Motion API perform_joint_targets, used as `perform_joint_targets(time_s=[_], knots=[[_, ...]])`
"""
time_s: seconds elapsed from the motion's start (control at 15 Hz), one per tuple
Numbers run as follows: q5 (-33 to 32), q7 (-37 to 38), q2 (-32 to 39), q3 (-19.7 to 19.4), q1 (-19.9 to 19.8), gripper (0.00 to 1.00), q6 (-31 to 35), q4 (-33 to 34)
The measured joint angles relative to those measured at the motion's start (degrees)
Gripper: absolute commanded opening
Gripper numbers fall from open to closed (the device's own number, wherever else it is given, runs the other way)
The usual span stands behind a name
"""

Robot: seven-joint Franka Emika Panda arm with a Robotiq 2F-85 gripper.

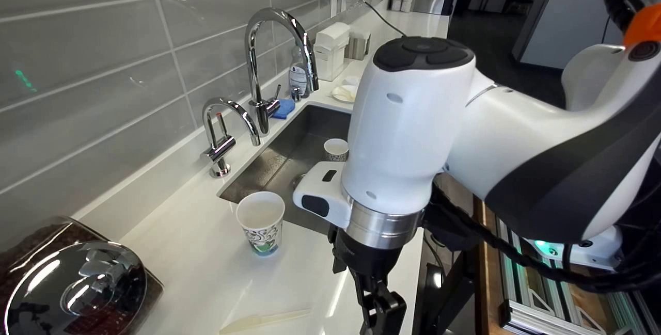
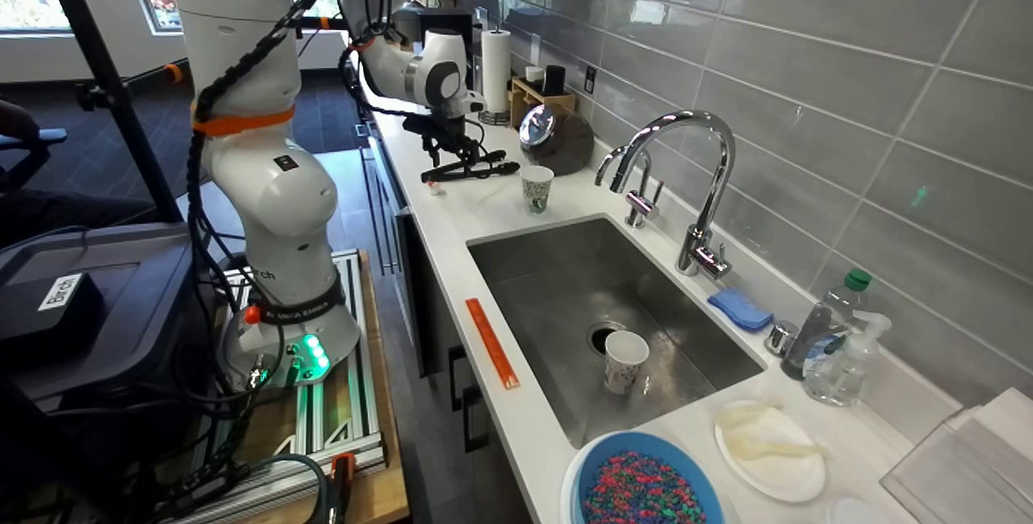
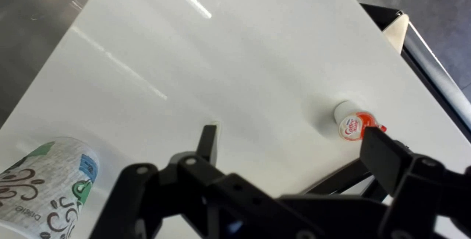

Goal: Pick up the plastic knife and put it on the white plate on the right

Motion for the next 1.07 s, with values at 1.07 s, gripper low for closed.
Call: perform_joint_targets(time_s=[1.07], knots=[[-10.8, 2.0, 9.8, -3.1, 0.2, 1.0, 2.5, 8.6]])
